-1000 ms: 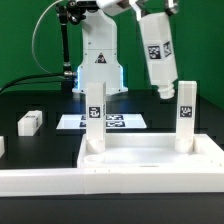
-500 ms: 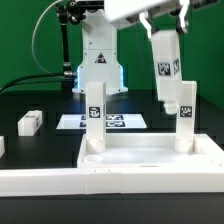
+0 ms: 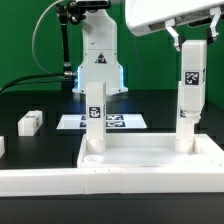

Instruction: Assemble desk

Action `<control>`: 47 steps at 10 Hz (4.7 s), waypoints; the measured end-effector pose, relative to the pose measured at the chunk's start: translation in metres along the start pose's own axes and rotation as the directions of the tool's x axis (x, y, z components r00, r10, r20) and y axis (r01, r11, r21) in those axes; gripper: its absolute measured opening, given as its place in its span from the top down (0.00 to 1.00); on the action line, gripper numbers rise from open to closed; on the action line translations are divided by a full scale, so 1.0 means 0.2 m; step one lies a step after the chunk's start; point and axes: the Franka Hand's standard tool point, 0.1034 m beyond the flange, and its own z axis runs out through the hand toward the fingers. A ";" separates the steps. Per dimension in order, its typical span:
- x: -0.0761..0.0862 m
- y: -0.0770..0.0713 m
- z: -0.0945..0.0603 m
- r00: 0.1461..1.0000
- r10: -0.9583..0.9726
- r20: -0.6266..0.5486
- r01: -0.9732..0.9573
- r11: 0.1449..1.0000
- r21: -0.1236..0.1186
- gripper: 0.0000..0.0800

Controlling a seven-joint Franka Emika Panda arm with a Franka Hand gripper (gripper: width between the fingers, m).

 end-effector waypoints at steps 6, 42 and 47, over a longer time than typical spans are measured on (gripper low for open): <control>0.12 0.00 0.10 0.987 -0.125 -0.097 0.127 0.992 0.004 0.63; -0.07 0.01 0.28 0.989 -0.132 -0.072 0.131 0.991 -0.018 0.20; -0.07 0.01 0.28 0.989 -0.133 -0.071 0.132 0.991 -0.019 0.19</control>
Offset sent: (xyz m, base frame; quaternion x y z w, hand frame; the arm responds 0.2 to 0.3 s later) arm 0.0321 -0.0260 -0.0083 0.0258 0.1282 -0.0952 0.9868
